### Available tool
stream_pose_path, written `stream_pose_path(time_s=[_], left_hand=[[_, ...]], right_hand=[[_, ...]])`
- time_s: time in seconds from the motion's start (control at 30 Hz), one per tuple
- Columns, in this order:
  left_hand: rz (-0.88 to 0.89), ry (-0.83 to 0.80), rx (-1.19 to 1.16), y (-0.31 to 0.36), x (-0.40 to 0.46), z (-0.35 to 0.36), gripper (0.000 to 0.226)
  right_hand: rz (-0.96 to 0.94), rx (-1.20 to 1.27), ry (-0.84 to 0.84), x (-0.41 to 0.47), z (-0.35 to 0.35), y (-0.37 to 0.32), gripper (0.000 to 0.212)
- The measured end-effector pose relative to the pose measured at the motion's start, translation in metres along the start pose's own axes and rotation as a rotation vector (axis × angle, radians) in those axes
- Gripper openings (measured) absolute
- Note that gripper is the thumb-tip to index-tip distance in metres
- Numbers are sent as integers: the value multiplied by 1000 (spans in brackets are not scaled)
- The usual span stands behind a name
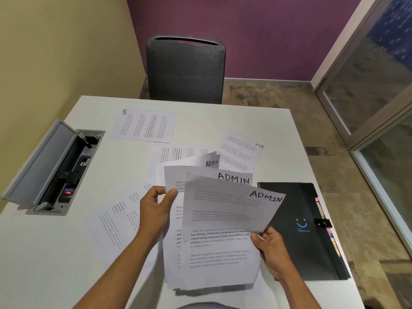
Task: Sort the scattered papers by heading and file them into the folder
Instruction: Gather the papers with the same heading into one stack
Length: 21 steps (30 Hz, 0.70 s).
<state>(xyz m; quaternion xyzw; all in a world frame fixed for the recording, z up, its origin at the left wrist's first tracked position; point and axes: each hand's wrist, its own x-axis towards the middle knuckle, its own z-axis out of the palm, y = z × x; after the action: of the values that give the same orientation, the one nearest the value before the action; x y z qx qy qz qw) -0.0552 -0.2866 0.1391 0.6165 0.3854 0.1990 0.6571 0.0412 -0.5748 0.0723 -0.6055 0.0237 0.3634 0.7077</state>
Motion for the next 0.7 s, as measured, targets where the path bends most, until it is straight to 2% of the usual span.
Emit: stream_pose_path(time_s=[0.1,0.13,0.27,0.33,0.4,0.47,0.6,0.7], left_hand=[[44,27,-4,4,-2,3,20],[41,32,-31,5,-2,4,20],[36,16,-46,3,0,1,22],[44,-3,1,4,0,-1,30],[91,-33,61,9,-2,-1,50],[152,-77,91,17,-5,1,63],[266,-126,158,27,-6,7,39],[226,-131,150,27,0,8,23]], right_hand=[[9,-44,-30,0,3,-2,91],[19,-56,-35,0,4,-2,94],[53,-46,-37,2,6,-1,70],[59,-57,-40,3,8,-1,76],[70,-81,-32,4,12,-2,86],[75,-90,-19,6,15,0,86],[93,-99,-22,10,24,0,57],[107,-112,-12,15,29,2,37]])
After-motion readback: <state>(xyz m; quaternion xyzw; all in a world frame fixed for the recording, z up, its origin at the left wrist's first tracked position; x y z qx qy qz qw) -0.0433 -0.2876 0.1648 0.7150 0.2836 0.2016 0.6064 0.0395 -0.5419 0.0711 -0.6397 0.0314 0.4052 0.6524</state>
